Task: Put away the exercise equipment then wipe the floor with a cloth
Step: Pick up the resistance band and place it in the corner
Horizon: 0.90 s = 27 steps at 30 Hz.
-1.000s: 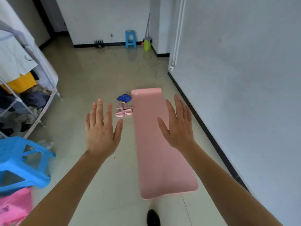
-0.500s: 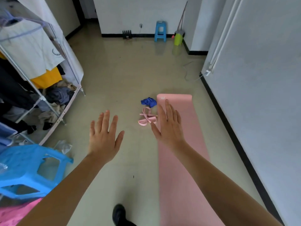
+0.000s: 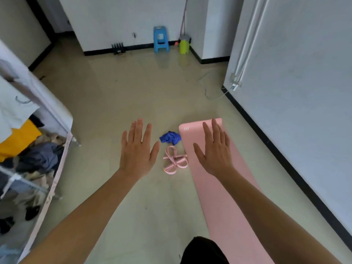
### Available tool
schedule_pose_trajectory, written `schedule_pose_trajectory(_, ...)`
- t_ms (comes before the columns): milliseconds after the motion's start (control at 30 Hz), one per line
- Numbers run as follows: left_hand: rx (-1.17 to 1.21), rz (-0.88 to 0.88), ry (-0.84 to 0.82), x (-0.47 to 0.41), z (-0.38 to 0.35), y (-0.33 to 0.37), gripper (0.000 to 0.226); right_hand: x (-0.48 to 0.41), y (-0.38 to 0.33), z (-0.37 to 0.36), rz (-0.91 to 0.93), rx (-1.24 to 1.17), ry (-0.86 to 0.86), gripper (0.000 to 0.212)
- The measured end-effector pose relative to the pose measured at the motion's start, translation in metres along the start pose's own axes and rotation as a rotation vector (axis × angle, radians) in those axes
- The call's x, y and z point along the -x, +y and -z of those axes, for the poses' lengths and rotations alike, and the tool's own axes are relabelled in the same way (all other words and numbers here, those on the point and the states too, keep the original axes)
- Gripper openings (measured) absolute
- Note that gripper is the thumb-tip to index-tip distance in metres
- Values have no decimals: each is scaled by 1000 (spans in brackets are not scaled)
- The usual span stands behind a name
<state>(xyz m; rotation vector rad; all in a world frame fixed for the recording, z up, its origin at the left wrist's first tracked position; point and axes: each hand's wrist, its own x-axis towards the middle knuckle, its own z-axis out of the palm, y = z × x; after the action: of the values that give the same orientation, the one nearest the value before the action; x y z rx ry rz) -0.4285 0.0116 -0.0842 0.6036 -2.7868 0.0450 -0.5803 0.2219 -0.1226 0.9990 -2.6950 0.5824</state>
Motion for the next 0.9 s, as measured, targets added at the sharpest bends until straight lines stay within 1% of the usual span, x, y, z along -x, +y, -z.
schedule_pose_trajectory(67,22,-32,-33,-42,-22,-10,63,-32,11,-23,-53,15,-3,73)
schedule_pose_trajectory(233,-37,-83,-228,-138,-108,-39,65,-124,38,-102,-140,6,-102,78)
schedule_pose_trajectory(367,-63,-25,-425,-221,-158,-63,70,-215,56,-142,-242,-1,-216,81)
schedule_pose_trajectory(433,-49,-46,-430,-260,-172,-73,73,-259,62,-155,-250,-12,-233,81)
schedule_pose_trajectory(567,-16,-103,-458,-354,-188,-92,67,-347,67,-175,-305,-15,-240,80)
schedule_pose_trajectory(633,-1,-151,-436,-388,-205,-103,67,-374,66,-191,-313,-6,-247,79)
schedule_pose_trajectory(700,11,-206,-456,-425,-227,-114,74,-402,66,-210,-332,-5,-260,79)
schedule_pose_trajectory(800,-15,-309,-561,-477,-273,-132,80,-428,66,-248,-412,9,-300,80)
schedule_pose_trajectory(900,-31,-474,-692,-516,-333,-145,72,-424,66,-292,-584,20,-355,82)
